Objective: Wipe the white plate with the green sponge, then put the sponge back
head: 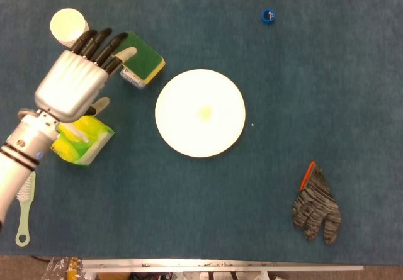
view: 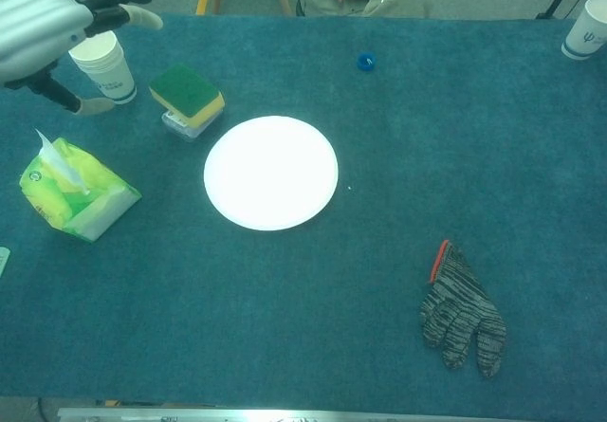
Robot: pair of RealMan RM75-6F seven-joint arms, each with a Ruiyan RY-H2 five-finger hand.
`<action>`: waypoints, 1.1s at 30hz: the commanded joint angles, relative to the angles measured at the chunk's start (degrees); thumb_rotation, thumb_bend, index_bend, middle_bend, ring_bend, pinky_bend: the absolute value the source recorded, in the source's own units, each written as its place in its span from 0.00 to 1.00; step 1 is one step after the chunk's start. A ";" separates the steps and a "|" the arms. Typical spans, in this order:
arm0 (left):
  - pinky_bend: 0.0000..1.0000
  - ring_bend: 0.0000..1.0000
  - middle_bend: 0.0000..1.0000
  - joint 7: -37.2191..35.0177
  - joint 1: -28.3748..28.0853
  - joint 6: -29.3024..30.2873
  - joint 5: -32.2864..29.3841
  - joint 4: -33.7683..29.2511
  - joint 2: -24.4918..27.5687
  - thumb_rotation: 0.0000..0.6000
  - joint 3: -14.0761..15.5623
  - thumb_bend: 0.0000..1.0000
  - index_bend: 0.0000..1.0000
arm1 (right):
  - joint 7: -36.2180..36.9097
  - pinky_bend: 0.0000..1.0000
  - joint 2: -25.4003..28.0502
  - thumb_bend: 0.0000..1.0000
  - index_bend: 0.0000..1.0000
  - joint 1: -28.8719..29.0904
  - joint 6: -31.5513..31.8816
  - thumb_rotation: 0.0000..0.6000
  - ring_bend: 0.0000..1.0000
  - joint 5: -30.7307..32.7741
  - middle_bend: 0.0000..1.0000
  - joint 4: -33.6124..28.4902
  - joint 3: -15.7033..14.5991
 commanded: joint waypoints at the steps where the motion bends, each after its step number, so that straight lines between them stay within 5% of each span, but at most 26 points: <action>1: 0.08 0.00 0.02 3.31 -2.40 -2.65 -3.69 1.85 -2.54 1.00 -0.48 0.21 0.13 | 0.11 0.21 -0.08 0.20 0.00 0.05 -0.16 1.00 0.00 0.23 0.02 0.26 0.03; 10: 0.08 0.00 0.00 10.74 -6.89 -5.29 -10.92 5.44 -7.46 1.00 -0.89 0.22 0.15 | 0.98 0.21 0.04 0.20 0.00 -0.06 -0.29 1.00 0.00 0.80 0.02 1.14 0.11; 33: 0.06 0.00 0.00 23.50 -16.50 -9.35 -16.39 15.95 -14.87 1.00 2.48 0.23 0.16 | 2.44 0.21 1.29 0.20 0.00 -1.22 0.85 1.00 0.00 1.31 0.02 1.74 0.15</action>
